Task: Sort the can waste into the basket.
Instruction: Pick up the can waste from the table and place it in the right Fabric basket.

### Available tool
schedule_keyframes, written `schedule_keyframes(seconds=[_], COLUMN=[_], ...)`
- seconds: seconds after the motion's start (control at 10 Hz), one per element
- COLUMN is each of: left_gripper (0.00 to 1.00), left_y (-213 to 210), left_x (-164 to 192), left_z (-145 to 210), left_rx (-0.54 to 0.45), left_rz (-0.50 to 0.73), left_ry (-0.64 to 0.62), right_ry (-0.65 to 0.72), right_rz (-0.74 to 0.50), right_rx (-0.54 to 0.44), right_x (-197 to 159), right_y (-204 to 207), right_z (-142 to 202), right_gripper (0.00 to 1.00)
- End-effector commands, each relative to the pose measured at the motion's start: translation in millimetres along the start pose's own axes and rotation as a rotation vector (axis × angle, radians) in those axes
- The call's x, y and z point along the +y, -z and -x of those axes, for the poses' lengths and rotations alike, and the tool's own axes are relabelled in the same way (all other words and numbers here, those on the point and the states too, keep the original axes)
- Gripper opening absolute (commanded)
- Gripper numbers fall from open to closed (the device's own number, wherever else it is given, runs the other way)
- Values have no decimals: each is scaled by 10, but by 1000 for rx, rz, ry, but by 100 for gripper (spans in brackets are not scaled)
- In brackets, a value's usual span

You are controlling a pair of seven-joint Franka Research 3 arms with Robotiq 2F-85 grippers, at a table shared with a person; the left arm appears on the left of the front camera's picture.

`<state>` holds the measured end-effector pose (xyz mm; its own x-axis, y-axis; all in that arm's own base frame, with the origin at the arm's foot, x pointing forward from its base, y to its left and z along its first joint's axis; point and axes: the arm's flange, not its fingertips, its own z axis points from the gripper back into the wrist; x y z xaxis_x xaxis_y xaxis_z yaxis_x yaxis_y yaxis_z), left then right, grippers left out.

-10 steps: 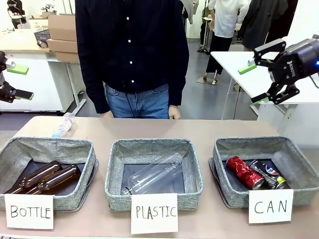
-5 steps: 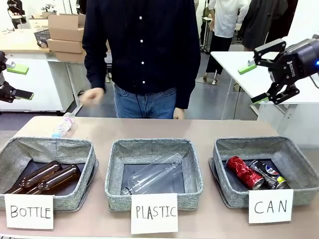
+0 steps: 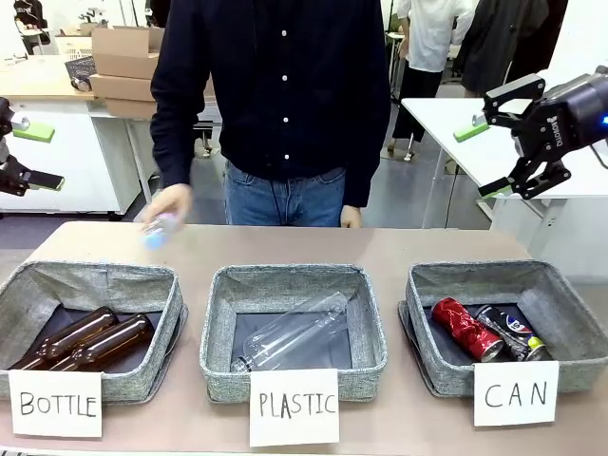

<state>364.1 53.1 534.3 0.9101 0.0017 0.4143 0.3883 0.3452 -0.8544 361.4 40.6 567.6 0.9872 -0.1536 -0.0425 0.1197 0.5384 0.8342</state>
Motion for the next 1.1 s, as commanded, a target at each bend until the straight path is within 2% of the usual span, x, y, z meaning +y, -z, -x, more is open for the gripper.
schedule_keyframes(seconds=[0.0, 1.0], left_gripper=[100, 100], left_y=[-7, -7], left_x=[-39, -39], left_z=[-24, -24], left_rx=[-13, -13], left_rz=[16, 16], left_ry=[-9, -9], right_ry=[-22, -22], right_rz=[9, 9], right_rx=[-4, -4], right_x=[-26, -26], right_y=[-3, -3], right_z=[17, 17], right_gripper=[100, 100])
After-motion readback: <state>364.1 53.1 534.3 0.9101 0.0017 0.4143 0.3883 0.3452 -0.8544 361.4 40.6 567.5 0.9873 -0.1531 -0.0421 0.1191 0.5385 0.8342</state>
